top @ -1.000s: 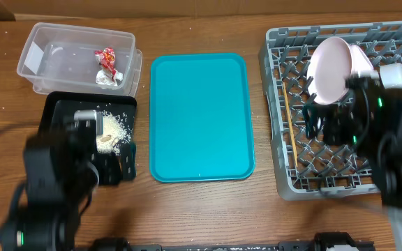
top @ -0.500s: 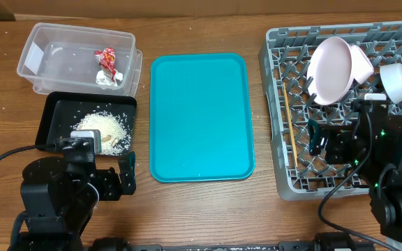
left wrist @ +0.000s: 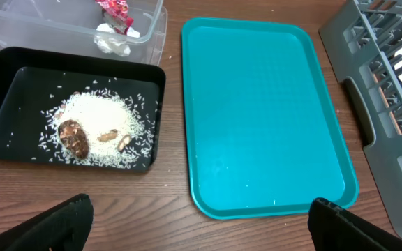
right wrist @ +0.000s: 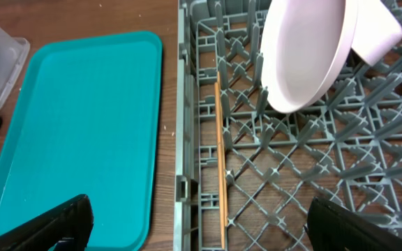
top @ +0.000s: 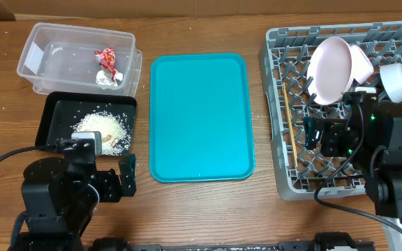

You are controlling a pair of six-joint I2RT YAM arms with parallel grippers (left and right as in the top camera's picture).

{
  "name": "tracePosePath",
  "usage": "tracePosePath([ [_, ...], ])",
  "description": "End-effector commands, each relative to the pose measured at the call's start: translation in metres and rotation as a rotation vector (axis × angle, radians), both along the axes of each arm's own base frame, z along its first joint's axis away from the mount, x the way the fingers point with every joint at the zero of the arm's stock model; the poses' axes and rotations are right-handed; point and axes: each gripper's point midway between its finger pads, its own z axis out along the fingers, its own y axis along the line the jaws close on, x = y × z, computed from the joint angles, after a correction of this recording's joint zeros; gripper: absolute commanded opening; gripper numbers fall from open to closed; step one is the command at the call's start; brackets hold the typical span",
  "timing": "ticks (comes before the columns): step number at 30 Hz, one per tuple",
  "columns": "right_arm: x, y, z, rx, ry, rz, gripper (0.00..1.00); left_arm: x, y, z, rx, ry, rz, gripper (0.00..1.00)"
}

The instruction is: Sort waste into correct bins and load items into the dishwasher

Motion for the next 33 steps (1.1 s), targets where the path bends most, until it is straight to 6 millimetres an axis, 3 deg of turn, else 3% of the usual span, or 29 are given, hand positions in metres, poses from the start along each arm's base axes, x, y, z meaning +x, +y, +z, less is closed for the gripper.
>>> tracePosePath([
  [1, -0.001, -0.002, 0.001, -0.006, -0.011, -0.013, 1.00, -0.001, -0.003, -0.003, 0.006, 0.004, -0.022, 1.00],
  [5, -0.007, -0.001, 0.013, -0.001, -0.067, -0.008, 1.00, -0.001, -0.003, -0.003, 0.006, 0.005, -0.022, 1.00],
  [11, -0.015, 0.002, 0.030, 0.006, -0.327, 0.004, 1.00, -0.001, -0.003, -0.003, 0.006, 0.005, -0.021, 1.00],
  [23, -0.021, 0.009, -0.004, 0.029, -0.770, 0.032, 1.00, -0.001, -0.003, -0.003, 0.006, 0.004, -0.022, 1.00],
  [29, -0.022, 0.011, -0.011, 0.037, -0.892, 0.037, 1.00, -0.001, -0.003, -0.003, 0.006, 0.004, -0.021, 1.00],
  [33, -0.024, 0.002, -0.013, 0.024, -0.945, -0.014, 1.00, -0.001, -0.003, -0.003, 0.006, 0.004, -0.021, 1.00],
])
